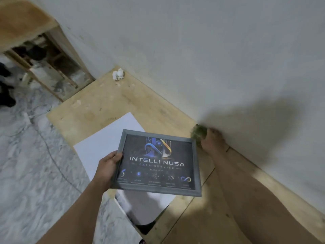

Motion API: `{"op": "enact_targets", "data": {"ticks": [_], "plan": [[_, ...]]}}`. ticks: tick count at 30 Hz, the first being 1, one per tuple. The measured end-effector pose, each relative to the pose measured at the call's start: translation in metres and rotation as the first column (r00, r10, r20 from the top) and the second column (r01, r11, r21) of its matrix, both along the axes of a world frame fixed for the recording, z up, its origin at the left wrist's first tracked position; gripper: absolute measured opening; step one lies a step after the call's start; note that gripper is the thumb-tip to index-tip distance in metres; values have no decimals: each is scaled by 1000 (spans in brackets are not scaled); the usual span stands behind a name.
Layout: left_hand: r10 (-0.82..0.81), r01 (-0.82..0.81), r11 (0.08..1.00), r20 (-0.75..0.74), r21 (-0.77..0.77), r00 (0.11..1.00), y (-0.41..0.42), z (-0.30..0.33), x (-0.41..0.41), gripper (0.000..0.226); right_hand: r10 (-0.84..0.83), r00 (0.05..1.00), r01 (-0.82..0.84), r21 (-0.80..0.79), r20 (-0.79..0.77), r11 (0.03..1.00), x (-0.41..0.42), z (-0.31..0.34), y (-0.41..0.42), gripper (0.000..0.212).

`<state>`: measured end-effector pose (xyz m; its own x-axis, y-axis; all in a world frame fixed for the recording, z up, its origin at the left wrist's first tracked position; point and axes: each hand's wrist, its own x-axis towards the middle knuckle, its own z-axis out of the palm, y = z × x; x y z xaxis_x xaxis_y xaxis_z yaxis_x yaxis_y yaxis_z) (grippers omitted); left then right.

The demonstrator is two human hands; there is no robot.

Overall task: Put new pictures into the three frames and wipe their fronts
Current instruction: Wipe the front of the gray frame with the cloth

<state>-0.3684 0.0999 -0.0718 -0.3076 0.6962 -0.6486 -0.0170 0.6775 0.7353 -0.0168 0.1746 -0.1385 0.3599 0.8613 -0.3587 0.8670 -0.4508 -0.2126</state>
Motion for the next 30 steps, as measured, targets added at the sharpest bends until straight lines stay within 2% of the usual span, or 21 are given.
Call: {"op": "enact_targets", "data": {"ticks": [2,5,8,10,12,15,18,21,25,27,30], "plan": [[5,-5,1000,-6,5,1000,3,-2,-2,19,-46,998,45,16,53,999,-6,-10,3,48],[7,-7,1000,-23,10,1000,3,-2,-5,19,-102,994,99,63,42,993,-7,-11,7,36],[-15,16,1000,-26,20,1000,1,1,-7,19,-92,986,123,224,-141,967,-3,3,-1,19],[-33,33,999,-3,30,999,-2,5,-7,19,-127,960,197,282,-249,939,-1,21,-11,19],[-74,73,996,21,45,997,-7,10,-7,19,-166,931,256,259,-324,931,-4,46,-23,18],[-146,140,986,66,85,987,-17,17,-3,20,-83,907,235,331,-414,914,-18,83,-49,24],[-218,202,968,103,150,970,-33,28,2,20,33,955,113,464,-295,879,-39,111,-77,45],[-257,225,951,136,212,957,-55,41,-1,17,158,979,-70,506,-132,860,-78,131,-104,43],[-320,256,918,185,303,929,-82,61,-4,19,268,963,-228,556,9,799,-147,153,-130,58],[-348,264,901,212,345,913,-91,71,-4,19,326,945,-275,619,31,736,-183,158,-142,61],[-320,203,895,253,398,913,-99,81,-15,20,385,922,-244,712,-39,659,-229,158,-178,64]]}}
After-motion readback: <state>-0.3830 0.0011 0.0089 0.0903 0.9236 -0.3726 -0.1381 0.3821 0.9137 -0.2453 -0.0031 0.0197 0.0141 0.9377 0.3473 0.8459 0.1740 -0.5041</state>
